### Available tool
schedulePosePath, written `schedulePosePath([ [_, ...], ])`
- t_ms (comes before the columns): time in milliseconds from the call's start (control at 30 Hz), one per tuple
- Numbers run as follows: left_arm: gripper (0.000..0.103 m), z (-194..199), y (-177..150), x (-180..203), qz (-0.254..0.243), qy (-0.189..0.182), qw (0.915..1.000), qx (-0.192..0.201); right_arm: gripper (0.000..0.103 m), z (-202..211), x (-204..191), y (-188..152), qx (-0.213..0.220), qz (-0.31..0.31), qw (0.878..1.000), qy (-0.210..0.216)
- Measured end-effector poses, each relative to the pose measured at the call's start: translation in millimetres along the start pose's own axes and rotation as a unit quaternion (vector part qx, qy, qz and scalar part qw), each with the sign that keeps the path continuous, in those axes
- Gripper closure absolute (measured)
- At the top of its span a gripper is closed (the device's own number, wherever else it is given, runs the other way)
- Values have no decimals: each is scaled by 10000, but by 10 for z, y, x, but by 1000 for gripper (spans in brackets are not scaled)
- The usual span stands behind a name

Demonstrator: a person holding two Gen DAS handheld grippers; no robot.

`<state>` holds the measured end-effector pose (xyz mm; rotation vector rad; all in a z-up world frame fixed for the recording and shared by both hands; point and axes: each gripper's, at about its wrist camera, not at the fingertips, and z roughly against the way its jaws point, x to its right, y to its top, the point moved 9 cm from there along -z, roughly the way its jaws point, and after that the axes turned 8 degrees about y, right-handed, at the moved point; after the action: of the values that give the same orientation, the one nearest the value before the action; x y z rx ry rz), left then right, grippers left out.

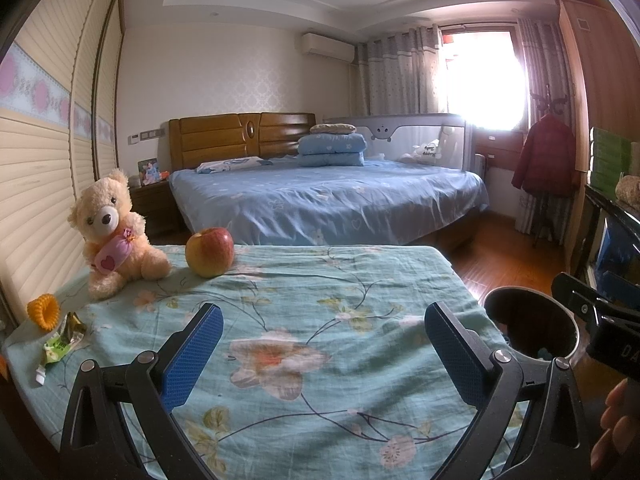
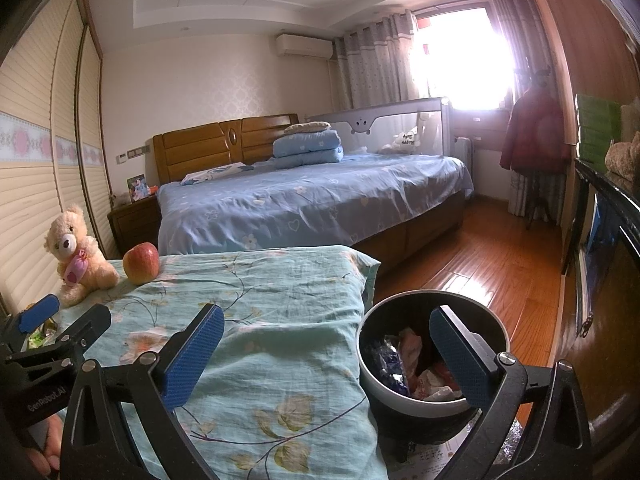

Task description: Collect trash

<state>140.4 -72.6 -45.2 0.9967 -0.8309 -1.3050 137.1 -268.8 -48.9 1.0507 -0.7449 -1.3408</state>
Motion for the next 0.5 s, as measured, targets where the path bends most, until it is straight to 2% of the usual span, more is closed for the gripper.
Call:
schedulePosePath([
  [500,1,-7,2,-8,4,-7,10000,-3,0,-9,-34,0,-28,15,10000,14],
])
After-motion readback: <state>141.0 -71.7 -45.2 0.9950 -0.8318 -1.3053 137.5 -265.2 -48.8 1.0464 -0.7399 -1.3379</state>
